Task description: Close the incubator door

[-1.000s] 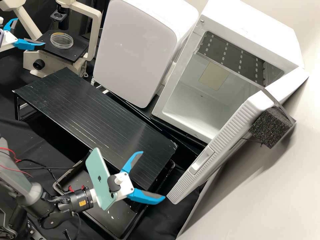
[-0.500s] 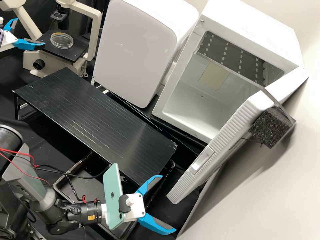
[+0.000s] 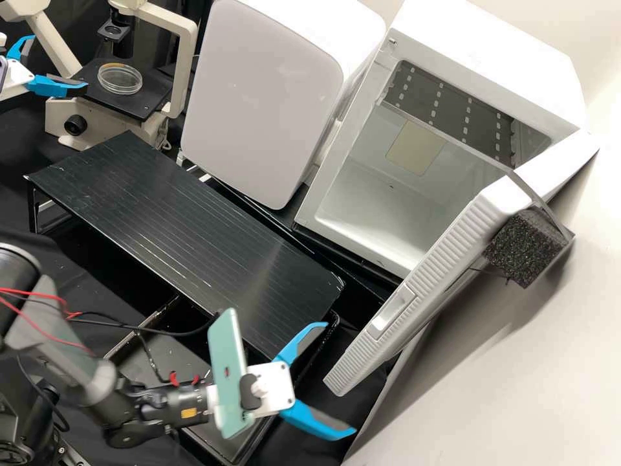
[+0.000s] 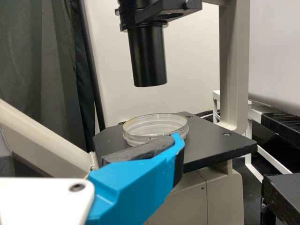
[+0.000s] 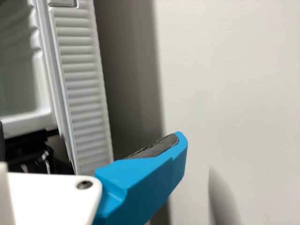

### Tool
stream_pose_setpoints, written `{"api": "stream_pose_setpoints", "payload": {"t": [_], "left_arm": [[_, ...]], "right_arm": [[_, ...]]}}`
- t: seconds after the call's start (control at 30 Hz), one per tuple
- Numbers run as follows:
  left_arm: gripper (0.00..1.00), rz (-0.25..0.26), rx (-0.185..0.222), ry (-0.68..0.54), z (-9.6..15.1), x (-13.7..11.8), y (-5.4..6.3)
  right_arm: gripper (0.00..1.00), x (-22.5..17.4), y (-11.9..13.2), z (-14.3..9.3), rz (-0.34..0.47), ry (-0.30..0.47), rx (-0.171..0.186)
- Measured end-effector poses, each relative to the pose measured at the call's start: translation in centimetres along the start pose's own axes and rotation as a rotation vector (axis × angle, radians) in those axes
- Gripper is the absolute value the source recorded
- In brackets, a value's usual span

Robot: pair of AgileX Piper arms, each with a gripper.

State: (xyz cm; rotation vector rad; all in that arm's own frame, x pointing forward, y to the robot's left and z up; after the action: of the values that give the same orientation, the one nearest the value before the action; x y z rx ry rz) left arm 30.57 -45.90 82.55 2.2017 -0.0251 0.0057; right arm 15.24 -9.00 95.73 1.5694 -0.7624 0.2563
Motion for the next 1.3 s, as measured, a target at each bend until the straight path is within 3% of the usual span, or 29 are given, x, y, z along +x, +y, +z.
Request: {"api": "stream_pose_setpoints", "payload": {"t": [0.07, 0.17, 0.27, 0.47, 0.63, 0.73, 0.9, 1.1, 1.3], "left_arm": [[1.0, 0.0, 0.0, 0.0, 0.0, 0.0, 0.0], [1.0, 0.0, 0.0, 0.0, 0.0, 0.0, 0.0], [1.0, 0.0, 0.0, 0.0, 0.0, 0.0, 0.0], [1.0, 0.0, 0.0, 0.0, 0.0, 0.0, 0.0], [1.0, 0.0, 0.0, 0.0, 0.0, 0.0, 0.0], [1.0, 0.0, 0.0, 0.0, 0.0, 0.0, 0.0], [1.0, 0.0, 0.0, 0.0, 0.0, 0.0, 0.0], [1.0, 0.0, 0.0, 0.0, 0.0, 0.0, 0.0], [1.0, 0.0, 0.0, 0.0, 0.0, 0.0, 0.0]], "right_arm": [[1.0, 2.7, -1.3, 0.7, -0.041, 0.002, 0.031], [1.0, 5.5, -2.8, 1.6, -0.076, 0.0, 0.051], [1.0, 6.3, -2.8, 2.4, -0.034, -0.009, 0.074], [1.0, 6.2, -2.7, 2.1, -0.039, -0.014, 0.107], [1.0, 5.2, -2.3, 0.7, -0.068, 0.01, 0.145], [1.0, 4.2, -2.4, -0.1, -0.109, 0.039, 0.133], [1.0, 2.5, -2.4, -2.1, -0.163, 0.108, 0.147], [1.0, 0.3, -3.0, -4.9, -0.224, 0.182, 0.213], [1.0, -1.1, -4.8, -8.3, -0.351, 0.334, 0.219]]}}
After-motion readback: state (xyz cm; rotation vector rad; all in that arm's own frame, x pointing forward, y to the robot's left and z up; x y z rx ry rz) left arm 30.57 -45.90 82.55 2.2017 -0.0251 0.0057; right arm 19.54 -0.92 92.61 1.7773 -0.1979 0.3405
